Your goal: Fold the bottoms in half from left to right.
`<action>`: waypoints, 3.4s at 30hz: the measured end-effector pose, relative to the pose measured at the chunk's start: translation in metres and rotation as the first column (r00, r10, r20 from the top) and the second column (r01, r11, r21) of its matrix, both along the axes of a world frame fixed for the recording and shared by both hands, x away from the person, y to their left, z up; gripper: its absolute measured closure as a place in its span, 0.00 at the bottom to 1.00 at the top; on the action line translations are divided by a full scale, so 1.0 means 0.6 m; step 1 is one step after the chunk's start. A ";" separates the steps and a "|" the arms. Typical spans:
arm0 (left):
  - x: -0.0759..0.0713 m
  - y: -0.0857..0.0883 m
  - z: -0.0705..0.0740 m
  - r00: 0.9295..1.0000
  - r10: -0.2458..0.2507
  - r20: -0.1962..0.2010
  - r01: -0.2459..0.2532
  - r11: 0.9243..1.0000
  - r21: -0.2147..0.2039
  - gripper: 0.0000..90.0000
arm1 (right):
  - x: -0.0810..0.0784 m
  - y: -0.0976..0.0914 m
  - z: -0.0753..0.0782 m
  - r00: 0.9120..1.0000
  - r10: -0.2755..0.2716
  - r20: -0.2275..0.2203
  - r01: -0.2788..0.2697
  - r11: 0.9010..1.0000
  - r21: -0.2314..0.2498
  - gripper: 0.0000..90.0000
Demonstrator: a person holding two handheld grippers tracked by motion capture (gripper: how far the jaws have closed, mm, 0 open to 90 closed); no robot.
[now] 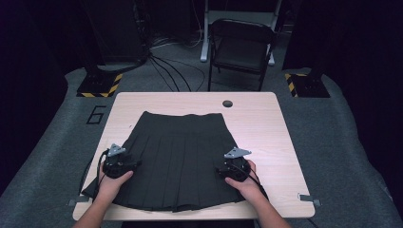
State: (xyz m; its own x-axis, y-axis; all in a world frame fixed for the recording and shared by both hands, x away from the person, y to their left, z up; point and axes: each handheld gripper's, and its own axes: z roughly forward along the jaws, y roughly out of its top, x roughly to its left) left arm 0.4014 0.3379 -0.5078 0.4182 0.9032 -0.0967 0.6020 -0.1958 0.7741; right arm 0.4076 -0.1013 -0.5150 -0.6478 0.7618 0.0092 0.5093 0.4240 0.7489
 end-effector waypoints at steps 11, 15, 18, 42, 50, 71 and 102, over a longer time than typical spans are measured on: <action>0.006 0.026 0.024 0.999 0.047 0.014 -0.047 0.998 -0.044 0.53 | -0.011 -0.024 0.014 0.998 -0.049 0.031 0.049 0.999 0.007 0.54; 0.007 0.037 0.032 0.998 0.053 0.025 -0.052 0.998 -0.042 0.57 | -0.015 -0.023 0.013 0.999 -0.046 0.030 0.047 0.998 -0.029 0.56; 0.008 0.045 0.035 0.998 0.053 0.025 -0.052 0.998 -0.027 0.59 | -0.017 -0.025 0.014 0.998 -0.043 0.040 0.044 0.998 -0.044 0.58; 0.010 0.089 0.030 0.988 0.146 0.044 -0.146 0.989 -0.016 0.55 | -0.012 -0.034 0.014 0.997 -0.076 0.025 0.077 0.996 -0.033 0.54; 0.009 0.106 0.031 0.985 0.169 0.031 -0.169 0.986 -0.015 0.57 | -0.013 -0.037 0.017 0.996 -0.084 0.022 0.084 0.996 -0.003 0.59; 0.024 0.119 -0.003 0.988 0.149 -0.040 -0.147 0.988 0.036 0.51 | -0.009 -0.041 0.011 0.997 -0.083 0.004 0.083 0.997 -0.011 0.59; 0.023 0.095 -0.025 0.995 0.098 -0.031 -0.096 0.994 0.047 0.77 | -0.008 -0.041 0.007 0.997 -0.079 -0.013 0.079 0.997 -0.017 0.57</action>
State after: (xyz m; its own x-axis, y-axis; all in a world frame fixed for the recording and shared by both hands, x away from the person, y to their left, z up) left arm 0.4154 0.3950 -0.5227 0.3254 0.9432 -0.0671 0.6454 -0.1697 0.7447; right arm 0.4029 -0.1258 -0.5108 -0.5852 0.8109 0.0044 0.5519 0.3943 0.7348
